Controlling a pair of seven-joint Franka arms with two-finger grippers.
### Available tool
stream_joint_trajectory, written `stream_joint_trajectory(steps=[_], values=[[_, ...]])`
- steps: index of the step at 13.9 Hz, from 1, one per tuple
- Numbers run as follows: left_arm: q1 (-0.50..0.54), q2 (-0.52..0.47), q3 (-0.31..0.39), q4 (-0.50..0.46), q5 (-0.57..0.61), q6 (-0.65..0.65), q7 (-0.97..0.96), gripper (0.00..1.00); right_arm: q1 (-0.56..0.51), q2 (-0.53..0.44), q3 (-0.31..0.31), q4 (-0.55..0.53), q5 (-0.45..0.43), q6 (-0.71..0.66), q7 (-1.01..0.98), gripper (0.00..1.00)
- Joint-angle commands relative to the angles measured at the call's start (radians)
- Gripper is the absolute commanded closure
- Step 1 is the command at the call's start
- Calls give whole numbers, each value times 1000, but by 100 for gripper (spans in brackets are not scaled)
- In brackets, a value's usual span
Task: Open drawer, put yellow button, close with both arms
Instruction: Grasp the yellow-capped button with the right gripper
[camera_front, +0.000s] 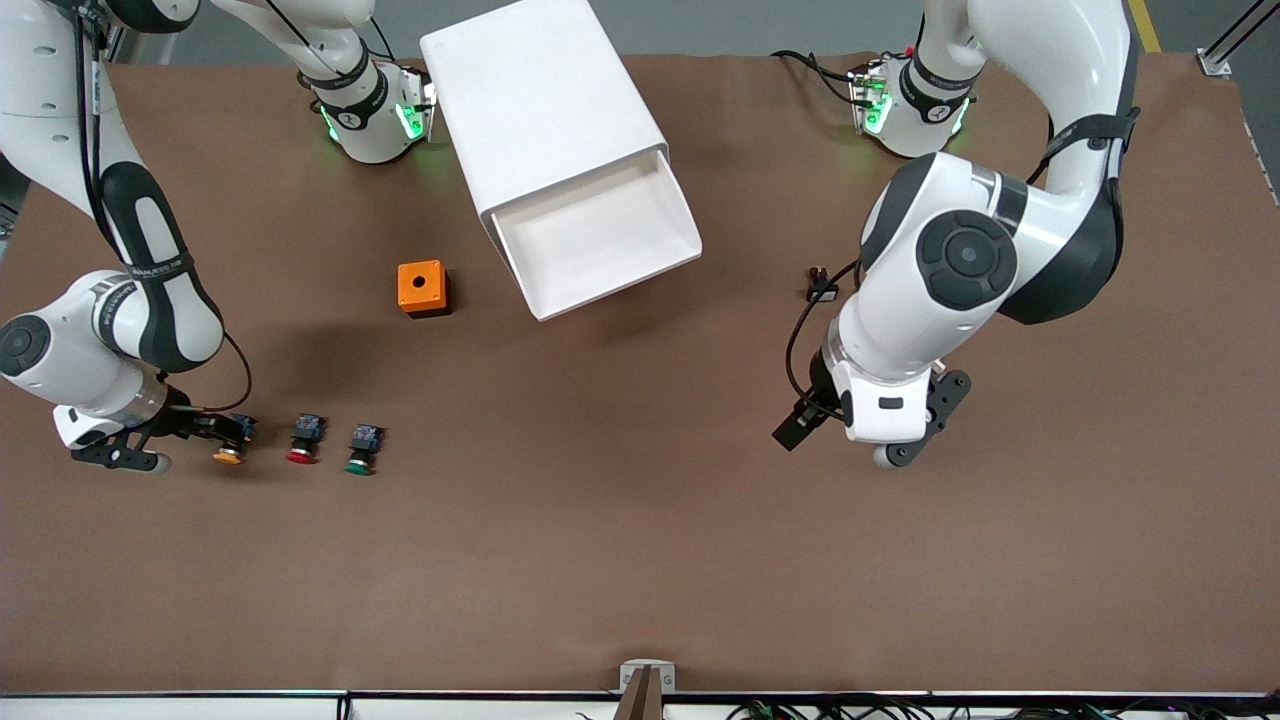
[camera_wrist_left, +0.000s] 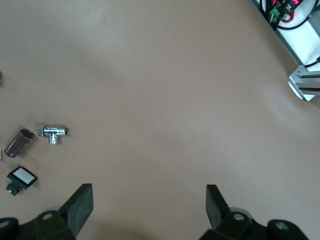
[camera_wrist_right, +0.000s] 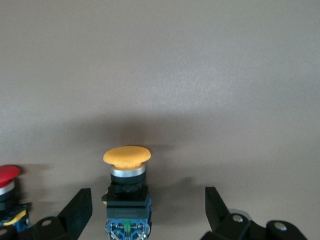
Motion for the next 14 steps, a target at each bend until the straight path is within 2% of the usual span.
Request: stream_joint_trajectory(steps=[1,7,9,10,12,13,14], values=[[-8,-51,6,-39,20,1,-68,1,16,-11,-1,-32,24,14,13,0],[-16,-65,4,-41,27,-55,-87,1,28,4,-1,-38,24,17,24,2],[-30,-58,-6,-41,27,-57,-85,1,33,4,-3,-36,24,17,24,14],[-45,-57,-9,-41,27,-57,-93,0,30,6,-1,-36,24,17,24,22],[-60,-48,-11,-41,27,-58,-93,0,30,12,-3,-36,24,16,24,58],[-69,-43,-11,-41,29,-72,-90,0,30,12,-3,-35,24,11,25,83],[-79,-39,-9,-41,33,-81,-66,0,31,8,-3,-33,24,4,27,97]])
